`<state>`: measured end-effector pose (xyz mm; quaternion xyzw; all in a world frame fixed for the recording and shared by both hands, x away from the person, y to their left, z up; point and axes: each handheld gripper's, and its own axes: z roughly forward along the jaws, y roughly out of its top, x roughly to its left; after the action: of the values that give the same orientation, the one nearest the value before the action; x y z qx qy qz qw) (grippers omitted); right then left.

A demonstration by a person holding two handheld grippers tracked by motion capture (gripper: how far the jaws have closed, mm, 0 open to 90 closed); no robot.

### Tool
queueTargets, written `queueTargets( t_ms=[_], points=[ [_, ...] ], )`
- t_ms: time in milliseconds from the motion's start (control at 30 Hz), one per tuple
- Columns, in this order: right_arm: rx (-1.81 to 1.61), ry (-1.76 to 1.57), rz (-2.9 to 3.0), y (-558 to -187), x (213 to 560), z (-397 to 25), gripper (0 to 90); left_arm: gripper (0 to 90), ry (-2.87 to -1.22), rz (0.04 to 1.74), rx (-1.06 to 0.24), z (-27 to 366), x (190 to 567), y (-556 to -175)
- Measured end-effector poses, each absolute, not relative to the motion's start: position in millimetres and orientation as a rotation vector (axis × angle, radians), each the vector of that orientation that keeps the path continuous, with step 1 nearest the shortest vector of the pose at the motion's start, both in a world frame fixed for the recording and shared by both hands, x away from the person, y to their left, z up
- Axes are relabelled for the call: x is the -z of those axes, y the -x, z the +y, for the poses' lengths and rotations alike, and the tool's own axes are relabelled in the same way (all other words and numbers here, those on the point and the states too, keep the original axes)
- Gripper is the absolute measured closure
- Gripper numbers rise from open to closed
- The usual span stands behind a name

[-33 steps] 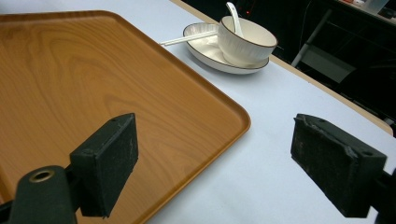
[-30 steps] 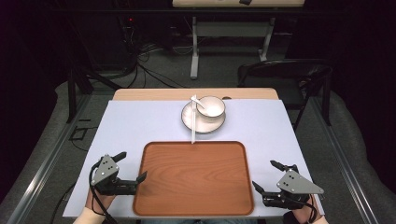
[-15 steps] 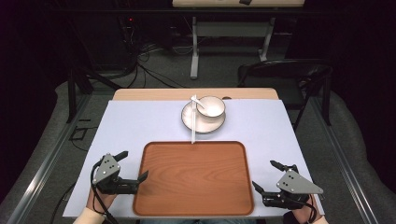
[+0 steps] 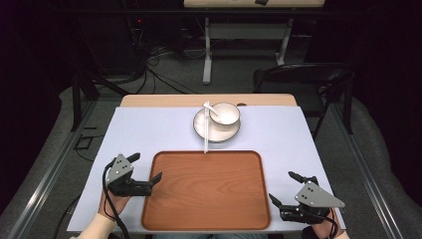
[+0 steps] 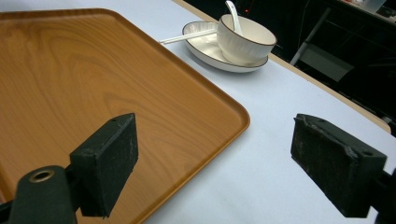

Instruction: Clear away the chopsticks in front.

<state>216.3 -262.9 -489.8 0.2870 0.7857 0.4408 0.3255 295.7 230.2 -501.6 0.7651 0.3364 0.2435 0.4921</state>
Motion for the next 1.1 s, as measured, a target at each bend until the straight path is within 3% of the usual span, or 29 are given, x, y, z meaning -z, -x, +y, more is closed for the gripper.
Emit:
queueTargets(
  t_ms=[767, 1100],
  points=[
    [-1.156, -0.745, 2.065, -217, 490, -262, 14.4, 0.1, -1.876, 0.780, -0.592, 194, 484, -340],
    [-1.159, -0.748, 2.062, -217, 490, -262, 14.4, 0.0, -1.894, 0.857, -0.528, 172, 470, -373]
  ],
)
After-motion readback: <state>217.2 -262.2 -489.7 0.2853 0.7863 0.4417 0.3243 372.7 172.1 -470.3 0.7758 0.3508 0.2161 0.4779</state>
